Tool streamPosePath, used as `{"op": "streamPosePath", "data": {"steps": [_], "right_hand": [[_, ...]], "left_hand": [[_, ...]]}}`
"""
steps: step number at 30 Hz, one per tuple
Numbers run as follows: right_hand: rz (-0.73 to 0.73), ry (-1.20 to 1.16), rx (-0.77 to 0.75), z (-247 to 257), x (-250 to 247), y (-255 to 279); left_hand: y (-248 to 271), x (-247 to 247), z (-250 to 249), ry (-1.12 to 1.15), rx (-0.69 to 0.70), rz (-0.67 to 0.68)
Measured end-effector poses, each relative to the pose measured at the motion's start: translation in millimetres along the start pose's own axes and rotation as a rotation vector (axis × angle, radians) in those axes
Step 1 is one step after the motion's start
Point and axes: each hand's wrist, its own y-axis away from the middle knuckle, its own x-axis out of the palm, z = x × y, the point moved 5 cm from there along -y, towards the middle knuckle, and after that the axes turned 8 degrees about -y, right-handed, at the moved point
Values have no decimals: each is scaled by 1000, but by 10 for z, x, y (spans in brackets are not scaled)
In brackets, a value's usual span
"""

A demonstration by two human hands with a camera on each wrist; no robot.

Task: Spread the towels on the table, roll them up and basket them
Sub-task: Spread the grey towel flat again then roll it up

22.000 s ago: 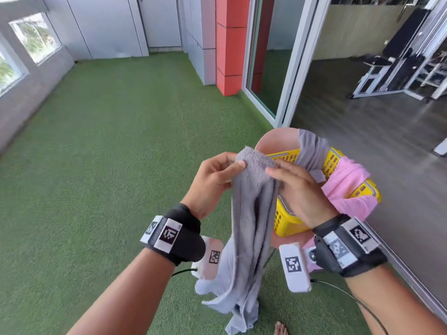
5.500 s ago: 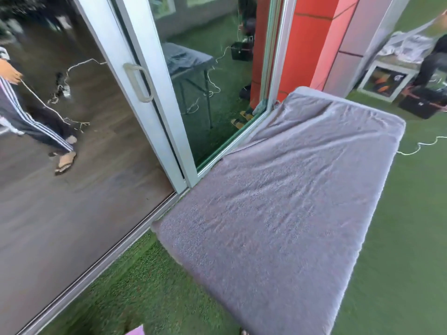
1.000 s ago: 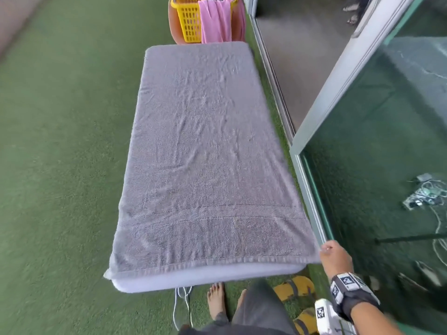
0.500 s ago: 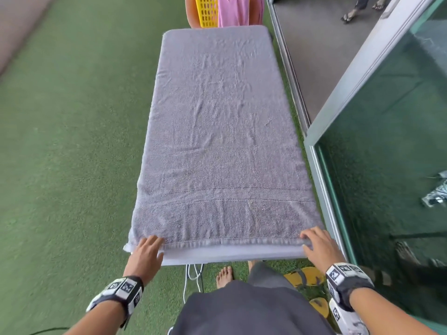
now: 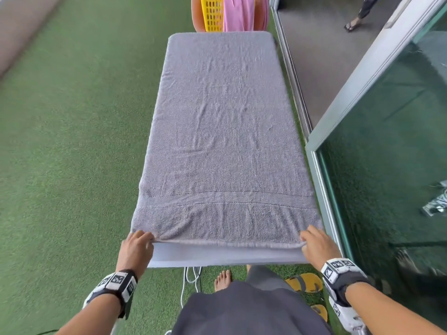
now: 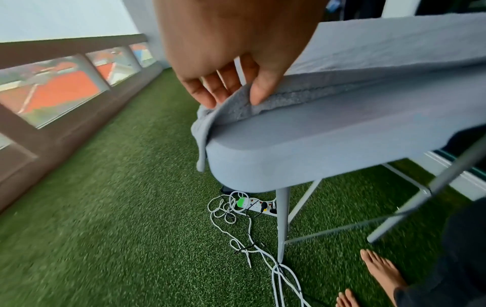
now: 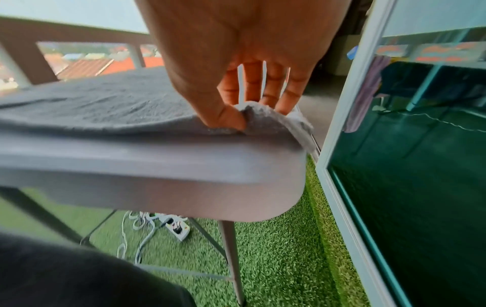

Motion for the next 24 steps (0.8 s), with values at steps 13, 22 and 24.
{"op": "streamPosePath", "data": {"steps": [13,22,24], "right_hand": [[-196,-311,151,-420,27,319],[-228,-136,160,-458,107,360],[-256,-125,173,-434,60,283]], "left_hand": [[300,-29,2,28,144,-112],[335,178,67,15,119,-26],[247,226,78,10,86,18]]}}
